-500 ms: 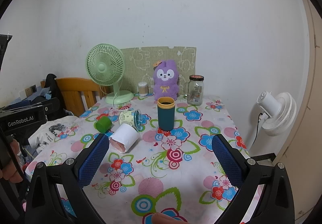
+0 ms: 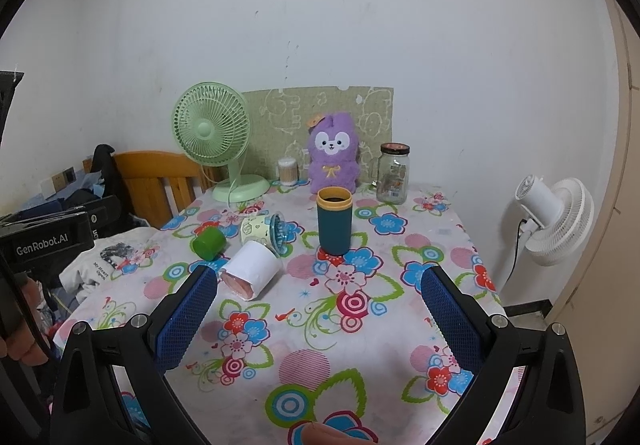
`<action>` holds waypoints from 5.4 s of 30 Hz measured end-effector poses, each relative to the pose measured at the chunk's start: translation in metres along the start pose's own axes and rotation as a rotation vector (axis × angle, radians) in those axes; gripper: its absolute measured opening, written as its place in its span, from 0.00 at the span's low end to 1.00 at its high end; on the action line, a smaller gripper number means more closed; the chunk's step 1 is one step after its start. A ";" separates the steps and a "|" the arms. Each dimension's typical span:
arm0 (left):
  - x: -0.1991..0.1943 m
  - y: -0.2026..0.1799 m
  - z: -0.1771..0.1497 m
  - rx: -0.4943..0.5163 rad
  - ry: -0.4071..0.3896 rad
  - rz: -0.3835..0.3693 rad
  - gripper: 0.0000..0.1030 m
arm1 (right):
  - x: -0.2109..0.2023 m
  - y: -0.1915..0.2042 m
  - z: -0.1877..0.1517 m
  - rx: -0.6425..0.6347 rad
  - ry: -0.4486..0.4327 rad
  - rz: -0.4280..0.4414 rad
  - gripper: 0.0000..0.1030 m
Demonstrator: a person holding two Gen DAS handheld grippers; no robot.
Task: Flip cup upside down
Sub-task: 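Move the right tool toward the white paper cup lying on its side, then close the right gripper around the white paper cup's body, then lift the white paper cup with the right gripper and carry it aside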
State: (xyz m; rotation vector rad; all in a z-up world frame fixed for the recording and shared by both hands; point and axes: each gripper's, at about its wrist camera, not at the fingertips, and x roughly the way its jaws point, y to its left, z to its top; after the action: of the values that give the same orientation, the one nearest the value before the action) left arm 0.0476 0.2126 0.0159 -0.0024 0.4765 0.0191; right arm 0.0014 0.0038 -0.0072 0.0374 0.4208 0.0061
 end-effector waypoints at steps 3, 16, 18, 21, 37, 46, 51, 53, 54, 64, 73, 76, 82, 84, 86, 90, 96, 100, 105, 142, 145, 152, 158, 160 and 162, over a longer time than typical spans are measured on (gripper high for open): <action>0.000 0.001 -0.002 -0.002 0.001 0.001 1.00 | 0.002 0.001 0.000 0.001 0.004 0.006 1.00; 0.005 0.009 0.001 -0.012 0.022 0.003 1.00 | 0.007 0.007 0.002 -0.006 0.016 0.014 1.00; 0.005 0.009 0.001 -0.013 0.025 0.004 1.00 | 0.008 0.008 0.002 -0.006 0.019 0.016 1.00; 0.008 0.010 0.001 -0.012 0.033 0.001 1.00 | 0.011 0.009 0.002 -0.008 0.030 0.017 1.00; 0.087 0.027 -0.007 -0.002 0.165 0.039 1.00 | 0.089 0.024 -0.002 -0.004 0.207 0.083 1.00; 0.167 0.032 0.004 0.020 0.303 -0.006 1.00 | 0.171 0.042 -0.007 0.026 0.365 0.077 1.00; 0.202 0.029 0.009 0.058 0.371 -0.032 1.00 | 0.204 0.050 -0.010 0.055 0.429 0.079 1.00; 0.212 0.027 0.010 0.071 0.388 -0.039 1.00 | 0.216 0.056 -0.010 0.057 0.451 0.084 1.00; 0.219 0.027 0.011 0.080 0.403 -0.043 1.00 | 0.220 0.059 -0.010 0.058 0.458 0.086 1.00; 0.260 0.020 0.011 0.131 0.480 -0.064 1.00 | 0.258 0.080 -0.012 0.060 0.528 0.066 1.00; 0.274 0.022 0.007 0.132 0.508 -0.052 1.00 | 0.279 0.095 -0.013 0.059 0.577 0.065 1.00; 0.276 0.026 0.006 0.123 0.513 -0.046 1.00 | 0.282 0.097 -0.015 0.067 0.583 0.088 0.94; 0.275 0.028 0.006 0.124 0.512 -0.042 1.00 | 0.284 0.099 -0.018 0.075 0.590 0.118 0.73; 0.275 0.028 0.007 0.122 0.509 -0.043 1.00 | 0.281 0.098 -0.018 0.071 0.583 0.113 0.72; 0.273 0.027 0.007 0.124 0.506 -0.043 1.00 | 0.277 0.098 -0.016 0.064 0.572 0.108 0.72; 0.267 0.025 0.008 0.128 0.500 -0.051 1.00 | 0.263 0.100 -0.012 0.027 0.540 0.102 0.72; 0.244 0.019 0.010 0.138 0.486 -0.078 1.00 | 0.235 0.098 -0.004 -0.024 0.496 0.092 0.72; 0.223 0.011 0.008 0.147 0.488 -0.120 1.00 | 0.213 0.088 -0.004 -0.039 0.486 0.091 0.72; 0.192 0.000 0.003 0.171 0.456 -0.129 1.00 | 0.180 0.074 -0.012 -0.066 0.483 0.084 0.72; 0.116 -0.009 -0.076 0.110 0.498 -0.111 1.00 | 0.114 0.028 -0.089 -0.088 0.648 0.049 0.87; 0.114 -0.011 -0.072 0.115 0.495 -0.119 1.00 | 0.111 0.027 -0.084 -0.094 0.637 0.048 0.90; 0.102 -0.028 -0.063 0.127 0.479 -0.158 1.00 | 0.095 0.014 -0.072 -0.076 0.598 0.062 0.92; 0.092 -0.054 -0.060 0.156 0.474 -0.183 1.00 | 0.081 -0.008 -0.073 -0.063 0.567 0.073 0.97; 0.090 -0.063 -0.060 0.164 0.474 -0.188 1.00 | 0.075 -0.014 -0.074 -0.076 0.554 0.071 0.98; 0.087 -0.072 -0.060 0.176 0.477 -0.191 1.00 | 0.070 -0.022 -0.075 -0.081 0.540 0.068 0.98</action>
State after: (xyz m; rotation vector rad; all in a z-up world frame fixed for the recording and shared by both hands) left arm 0.0987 0.1418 -0.0776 0.1225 0.9521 -0.2151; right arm 0.0343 -0.0150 -0.1049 -0.0317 0.9586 0.1019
